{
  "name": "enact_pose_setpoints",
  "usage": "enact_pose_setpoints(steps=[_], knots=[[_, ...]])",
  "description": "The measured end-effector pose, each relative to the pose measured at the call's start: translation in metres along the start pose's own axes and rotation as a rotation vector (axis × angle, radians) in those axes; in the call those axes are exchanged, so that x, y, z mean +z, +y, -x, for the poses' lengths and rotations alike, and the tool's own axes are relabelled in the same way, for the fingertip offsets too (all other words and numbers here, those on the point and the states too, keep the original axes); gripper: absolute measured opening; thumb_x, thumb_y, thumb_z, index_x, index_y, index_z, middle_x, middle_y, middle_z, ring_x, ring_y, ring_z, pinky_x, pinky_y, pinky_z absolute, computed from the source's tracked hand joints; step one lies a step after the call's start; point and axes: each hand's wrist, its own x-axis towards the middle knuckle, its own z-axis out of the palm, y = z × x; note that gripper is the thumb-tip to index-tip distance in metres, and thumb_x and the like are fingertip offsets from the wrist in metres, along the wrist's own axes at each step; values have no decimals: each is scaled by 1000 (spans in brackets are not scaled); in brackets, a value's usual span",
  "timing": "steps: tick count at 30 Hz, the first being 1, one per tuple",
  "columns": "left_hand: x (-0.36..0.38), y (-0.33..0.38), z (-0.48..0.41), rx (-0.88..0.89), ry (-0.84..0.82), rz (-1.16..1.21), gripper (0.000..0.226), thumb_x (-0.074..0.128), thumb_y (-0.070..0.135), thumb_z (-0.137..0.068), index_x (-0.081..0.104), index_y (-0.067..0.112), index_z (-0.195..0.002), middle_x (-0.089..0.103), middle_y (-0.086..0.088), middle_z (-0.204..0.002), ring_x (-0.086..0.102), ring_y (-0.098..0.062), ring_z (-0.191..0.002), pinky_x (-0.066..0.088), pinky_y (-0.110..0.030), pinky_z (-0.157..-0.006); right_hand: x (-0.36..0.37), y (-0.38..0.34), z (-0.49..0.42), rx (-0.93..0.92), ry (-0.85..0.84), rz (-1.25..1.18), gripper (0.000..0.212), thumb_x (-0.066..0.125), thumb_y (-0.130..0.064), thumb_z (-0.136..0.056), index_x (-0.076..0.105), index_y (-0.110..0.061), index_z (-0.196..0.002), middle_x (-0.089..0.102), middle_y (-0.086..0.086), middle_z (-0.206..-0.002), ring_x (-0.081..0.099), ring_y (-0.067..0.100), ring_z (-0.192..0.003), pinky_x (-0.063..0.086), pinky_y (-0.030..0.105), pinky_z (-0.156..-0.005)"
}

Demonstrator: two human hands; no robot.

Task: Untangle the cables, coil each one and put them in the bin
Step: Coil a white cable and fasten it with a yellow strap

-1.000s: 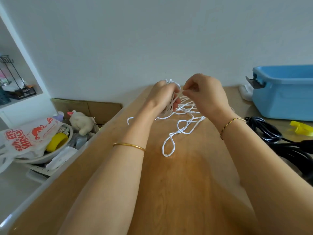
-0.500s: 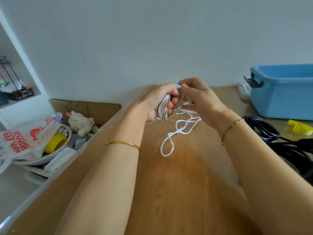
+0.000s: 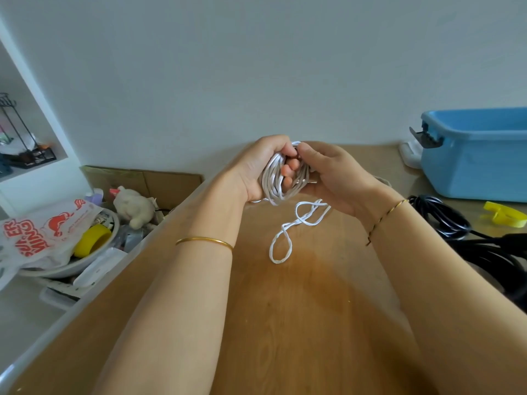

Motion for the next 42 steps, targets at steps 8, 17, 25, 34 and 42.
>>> enact_pose_setpoints(steps=[8,17,25,34,42], knots=[[4,2,-1,155,165,-89,28,42,1,-87,49,4,-60,49,-3,-45,50,-12,-37,48,-20,-41,6,1,-6,-63,140,149,25,36,-16,-103,58,-3,-101,56,12,-87,56,27,-83,52,48,-88],[8,8,2,325,288,-311,15,52,-7,-83,53,3,-72,56,-11,-56,57,-19,-46,52,-25,-46,2,-2,-5,-36,195,83,26,42,-16,-101,56,1,-115,58,16,-95,60,28,-83,55,46,-83],[3,4,1,252,61,-93,25,51,-1,-93,53,1,-68,49,-5,-47,47,-10,-39,43,-18,-40,-8,-8,2,1,144,-28,31,52,-16,-95,52,8,-115,63,18,-91,65,30,-77,54,52,-84],[11,4,-2,313,37,73,25,47,10,-99,38,10,-76,48,-2,-53,44,-8,-38,38,-15,-38,-6,-11,4,-81,238,-53,16,54,-10,-92,51,-3,-106,65,14,-89,64,30,-76,55,47,-75],[45,14,-8,337,184,-100,22,51,11,-98,43,9,-78,50,-7,-59,50,-12,-38,46,-22,-42,-10,-37,19,-110,396,82,7,52,-4,-93,48,-4,-98,59,4,-65,59,12,-51,51,22,-45]])
